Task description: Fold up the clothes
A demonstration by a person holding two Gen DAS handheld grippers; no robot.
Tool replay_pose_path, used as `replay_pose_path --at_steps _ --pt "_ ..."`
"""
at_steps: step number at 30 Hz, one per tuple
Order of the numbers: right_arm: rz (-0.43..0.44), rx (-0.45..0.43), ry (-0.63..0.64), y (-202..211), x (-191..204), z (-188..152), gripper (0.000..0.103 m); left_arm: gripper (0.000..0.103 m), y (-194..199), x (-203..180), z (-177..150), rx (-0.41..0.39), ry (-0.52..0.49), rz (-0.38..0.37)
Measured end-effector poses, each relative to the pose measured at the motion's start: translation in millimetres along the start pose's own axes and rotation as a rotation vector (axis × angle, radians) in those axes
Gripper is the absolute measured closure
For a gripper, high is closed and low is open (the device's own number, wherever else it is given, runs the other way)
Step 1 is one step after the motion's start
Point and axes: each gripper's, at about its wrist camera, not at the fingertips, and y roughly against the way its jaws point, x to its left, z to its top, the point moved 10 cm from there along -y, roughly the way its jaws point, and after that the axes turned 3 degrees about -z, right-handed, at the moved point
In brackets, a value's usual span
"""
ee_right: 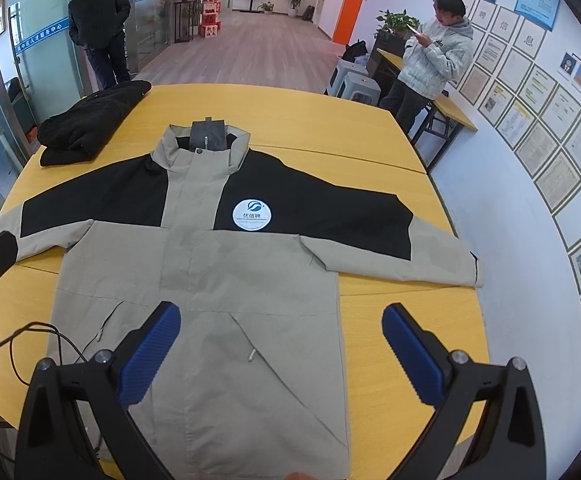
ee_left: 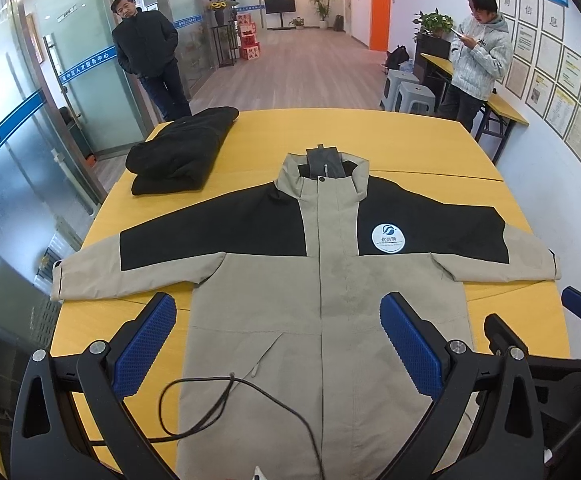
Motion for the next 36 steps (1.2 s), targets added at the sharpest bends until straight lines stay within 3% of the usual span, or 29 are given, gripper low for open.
replay_pose_path --at_steps 3,6,9,28,36 --pt "0.012 -0.004 0.015 -5 -6 6 0.0 0.0 0 -7 6 -0.007 0.015 0.032" --pt "0.023 0.004 0.029 -10 -6 8 0.0 0.0 1 -14 -9 -0.017 0.032 0.045" --pt "0.028 0.015 0.045 -15 0 8 0.0 0.0 -4 -11 2 0.003 0.026 0.061" --pt "-0.064 0.036 0.035 -3 27 -1 0.0 0.0 -12 14 3 -0.026 0.022 -0.038" --pt "-0.064 0.042 0.032 -7 28 -6 0.0 0.0 -18 14 -4 0.022 0.025 -0.07"
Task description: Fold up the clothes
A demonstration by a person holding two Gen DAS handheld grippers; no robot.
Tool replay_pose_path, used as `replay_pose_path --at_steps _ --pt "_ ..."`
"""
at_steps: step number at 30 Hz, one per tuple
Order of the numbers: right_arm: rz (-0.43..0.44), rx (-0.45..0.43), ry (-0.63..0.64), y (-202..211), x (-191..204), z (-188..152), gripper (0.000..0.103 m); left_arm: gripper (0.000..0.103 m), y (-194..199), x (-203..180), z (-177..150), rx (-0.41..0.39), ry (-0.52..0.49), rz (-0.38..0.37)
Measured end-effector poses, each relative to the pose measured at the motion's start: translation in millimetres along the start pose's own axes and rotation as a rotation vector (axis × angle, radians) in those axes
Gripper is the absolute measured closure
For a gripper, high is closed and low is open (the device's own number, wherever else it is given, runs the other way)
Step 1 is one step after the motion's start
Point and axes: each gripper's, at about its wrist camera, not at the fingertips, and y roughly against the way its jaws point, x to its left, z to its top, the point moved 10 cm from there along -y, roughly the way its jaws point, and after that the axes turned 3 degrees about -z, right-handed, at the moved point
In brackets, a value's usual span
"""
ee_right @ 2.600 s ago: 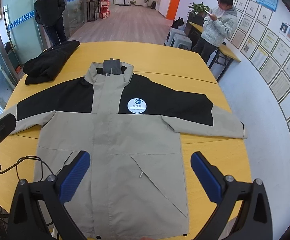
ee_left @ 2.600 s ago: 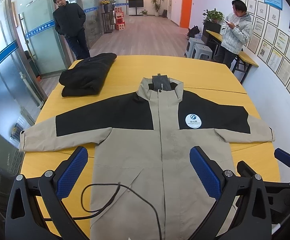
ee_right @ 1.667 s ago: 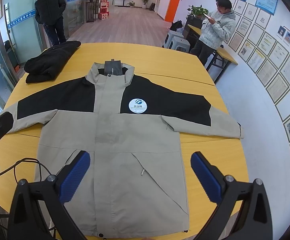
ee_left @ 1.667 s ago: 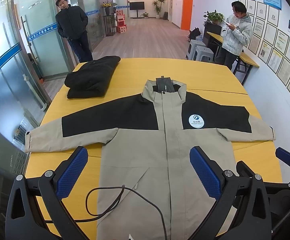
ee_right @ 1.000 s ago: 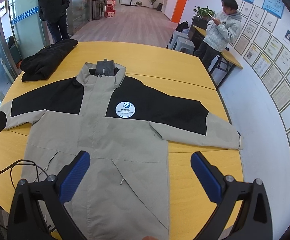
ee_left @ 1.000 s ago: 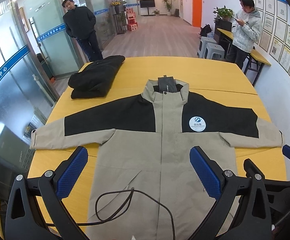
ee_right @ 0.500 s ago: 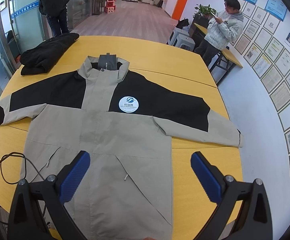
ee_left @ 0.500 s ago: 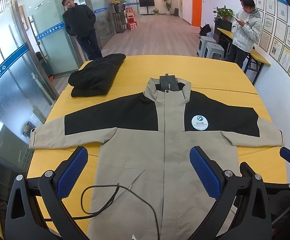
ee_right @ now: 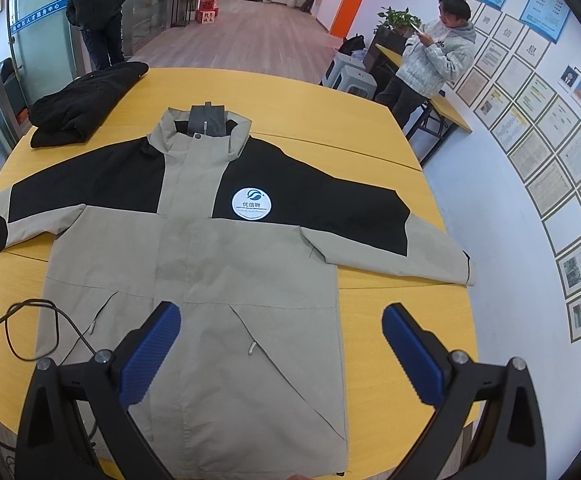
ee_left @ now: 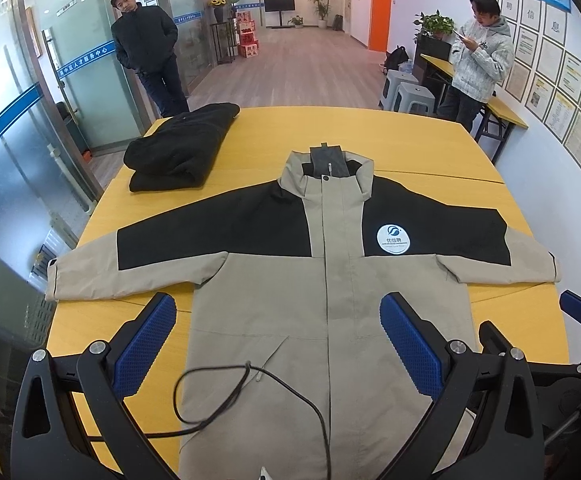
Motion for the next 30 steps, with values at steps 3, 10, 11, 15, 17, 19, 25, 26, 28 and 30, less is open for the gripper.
replay_pose_path --at_steps 3,10,11,15,17,19,25,26,28,30 --pt "0.011 0.013 -0.01 -8 -5 -3 0.0 0.0 -4 -8 -1 0.013 -0.014 0.005" --pt "0.044 0.021 -0.034 -32 -29 -4 0.0 0.0 -20 -35 1 0.045 -0.041 0.028" --pt "0.071 0.019 -0.053 -37 -36 -3 0.0 0.0 -24 -41 2 0.048 -0.047 0.023" --pt "0.272 0.01 -0.222 -76 -83 -8 0.0 0.0 -49 -79 11 0.051 -0.082 -0.069" --pt "0.299 0.01 -0.346 -108 -131 -17 0.0 0.0 -72 -110 16 0.053 -0.128 -0.143" --pt "0.302 0.014 -0.492 -148 -192 -35 0.0 0.0 -103 -147 17 0.078 -0.207 -0.222" --pt "0.377 0.062 -0.968 -278 -355 -104 0.0 0.0 -217 -255 16 0.163 -0.371 -0.346" --pt "0.388 0.052 -1.026 -296 -377 -110 0.0 0.0 -235 -271 19 0.171 -0.368 -0.367" --pt "0.403 0.014 -1.11 -326 -412 -116 0.0 0.0 -271 -301 27 0.177 -0.368 -0.39" --pt "0.454 -0.01 -1.194 -356 -434 -117 0.0 0.0 -301 -329 31 0.17 -0.424 -0.377"
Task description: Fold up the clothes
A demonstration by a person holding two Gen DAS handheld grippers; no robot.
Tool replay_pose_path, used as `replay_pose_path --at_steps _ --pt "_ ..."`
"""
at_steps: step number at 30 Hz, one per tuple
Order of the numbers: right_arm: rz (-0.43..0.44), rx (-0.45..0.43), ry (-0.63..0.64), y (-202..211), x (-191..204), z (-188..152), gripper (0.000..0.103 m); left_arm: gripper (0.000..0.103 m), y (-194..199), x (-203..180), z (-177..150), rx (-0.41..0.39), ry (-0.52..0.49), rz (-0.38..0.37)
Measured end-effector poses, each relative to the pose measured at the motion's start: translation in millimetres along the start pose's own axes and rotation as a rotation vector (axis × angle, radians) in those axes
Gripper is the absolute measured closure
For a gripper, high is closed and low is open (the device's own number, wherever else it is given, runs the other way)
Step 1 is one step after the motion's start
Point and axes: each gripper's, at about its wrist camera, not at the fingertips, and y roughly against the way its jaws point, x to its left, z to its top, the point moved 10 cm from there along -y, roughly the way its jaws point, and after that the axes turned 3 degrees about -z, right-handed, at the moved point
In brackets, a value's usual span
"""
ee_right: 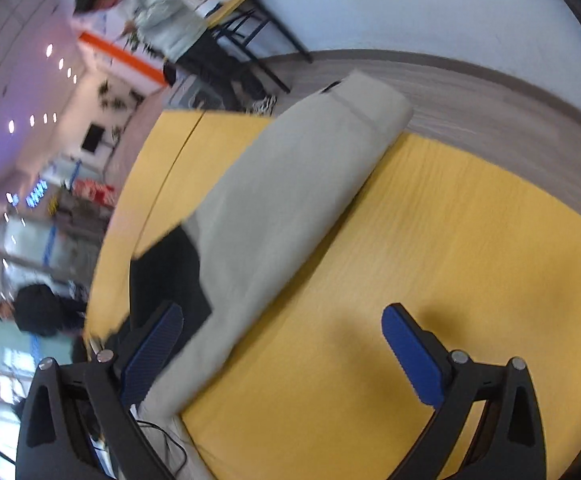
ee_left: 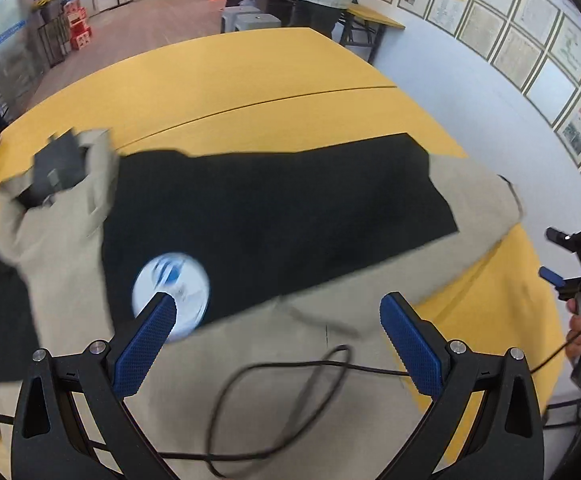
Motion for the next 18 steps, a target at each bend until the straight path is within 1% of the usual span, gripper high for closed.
replay_pose_path --at_steps 2,4,7,9,10,11,12,13,14,16,18 --pt "0.032 0.0 -0.066 -19 -11 17 0.001 0.0 -36 -11 18 0.014 -0.058 0.014" --pt "0.072 -0.032 -0.068 -29 -10 33 0.003 0.0 -61 -19 27 0.034 -0.1 0.021" --pt "0.104 -0.068 -0.048 -44 2 48 0.005 0.0 -94 -30 38 0.066 -0.151 0.027" --pt "0.076 -0.072 -0.044 -54 4 54 0.015 0.0 -114 -35 35 0.11 -0.176 0.027" --pt "0.052 -0.066 -0.041 -59 2 56 0.035 0.0 -121 -39 33 0.128 -0.193 0.028" --pt "0.031 -0.055 -0.04 -64 -1 56 0.064 0.0 -126 -42 30 0.14 -0.212 0.025" --pt "0.012 -0.043 -0.039 -69 -5 55 0.081 0.0 -126 -46 31 0.123 -0.216 0.009" --pt "0.018 -0.042 -0.052 -71 -8 55 0.094 0.0 -125 -48 32 0.113 -0.212 -0.003" --pt "0.035 -0.046 -0.07 -71 -11 54 0.097 0.0 -124 -49 32 0.11 -0.205 -0.012" --pt "0.051 -0.077 -0.058 -64 -15 53 0.1 0.0 -121 -53 32 0.099 -0.203 -0.025" --pt "0.076 -0.13 -0.03 -47 -5 53 0.101 0.0 -116 -56 31 0.09 -0.217 -0.031"
